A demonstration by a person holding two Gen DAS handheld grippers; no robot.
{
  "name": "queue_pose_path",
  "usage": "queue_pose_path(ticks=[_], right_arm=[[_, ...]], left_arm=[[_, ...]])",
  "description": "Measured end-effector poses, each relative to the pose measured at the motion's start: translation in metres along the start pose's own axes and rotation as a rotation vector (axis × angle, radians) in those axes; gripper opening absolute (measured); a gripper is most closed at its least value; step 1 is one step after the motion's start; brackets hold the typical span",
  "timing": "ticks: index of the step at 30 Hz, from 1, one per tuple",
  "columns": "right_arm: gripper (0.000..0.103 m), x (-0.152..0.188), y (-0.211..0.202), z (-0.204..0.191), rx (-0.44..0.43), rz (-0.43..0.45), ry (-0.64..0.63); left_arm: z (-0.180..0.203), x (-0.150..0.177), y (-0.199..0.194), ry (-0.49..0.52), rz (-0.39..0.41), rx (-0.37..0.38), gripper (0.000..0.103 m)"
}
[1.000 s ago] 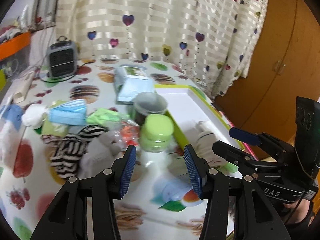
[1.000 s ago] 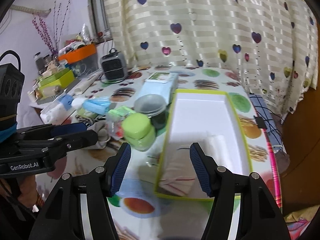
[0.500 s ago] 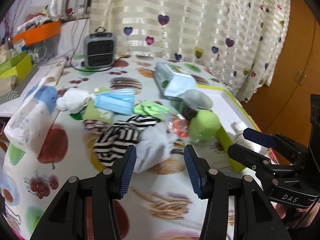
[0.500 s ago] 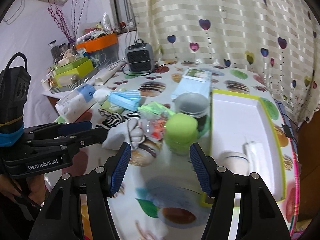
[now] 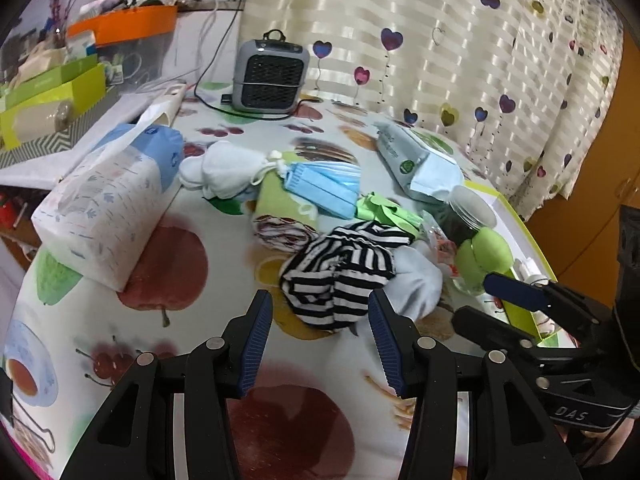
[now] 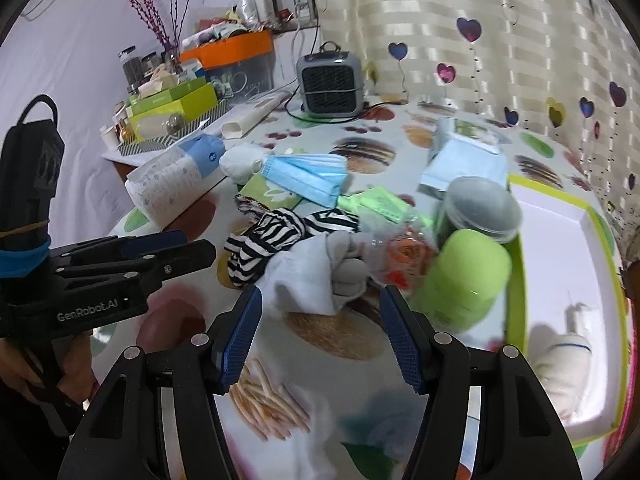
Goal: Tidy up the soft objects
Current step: 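Grasp the striped sock with the left tool while the right tool grasps the grey glove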
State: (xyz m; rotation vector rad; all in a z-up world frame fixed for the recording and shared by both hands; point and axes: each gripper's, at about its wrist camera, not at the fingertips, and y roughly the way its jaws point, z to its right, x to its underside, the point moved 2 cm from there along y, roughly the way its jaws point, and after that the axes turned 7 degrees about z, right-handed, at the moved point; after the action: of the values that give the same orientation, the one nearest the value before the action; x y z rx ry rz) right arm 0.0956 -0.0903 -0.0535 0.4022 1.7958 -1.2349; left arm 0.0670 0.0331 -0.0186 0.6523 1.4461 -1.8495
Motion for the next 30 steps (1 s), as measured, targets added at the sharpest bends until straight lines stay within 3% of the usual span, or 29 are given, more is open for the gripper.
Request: queue_pose_path(ticks=[13, 14, 16, 23, 25, 30], right_arm=[[0.061, -0.001, 0.04, -0.005, 0.008, -0.044, -0.002], [0.056, -0.001, 0.04, -0.006, 0.009, -0.041, -0.01], [0.029, -0.001, 0.041, -0.008, -0.013, -0.043, -0.013], [0.019, 0.0, 0.038, -0.008, -0.022, -0.029, -0.028], [0.006, 0.0, 0.036, -0.004, -0.019, -0.02, -0.017], [0.006, 0.002, 0.031, 0.0, -0.015, -0.014, -0.01]], left_arm=[[-0.019, -0.003, 0.022, -0.04, -0.032, 0.033, 0.05], [-0.018, -0.004, 0.024, -0.04, -0.034, 0.038, 0.051], [-0.018, -0.005, 0.027, -0.041, -0.038, 0.044, 0.052], [-0.013, -0.006, 0.039, -0.034, -0.057, 0.079, 0.057], [-0.012, -0.007, 0.041, -0.031, -0.057, 0.096, 0.057], [-0.004, -0.005, 0.052, -0.015, -0.084, 0.121, 0.06]])
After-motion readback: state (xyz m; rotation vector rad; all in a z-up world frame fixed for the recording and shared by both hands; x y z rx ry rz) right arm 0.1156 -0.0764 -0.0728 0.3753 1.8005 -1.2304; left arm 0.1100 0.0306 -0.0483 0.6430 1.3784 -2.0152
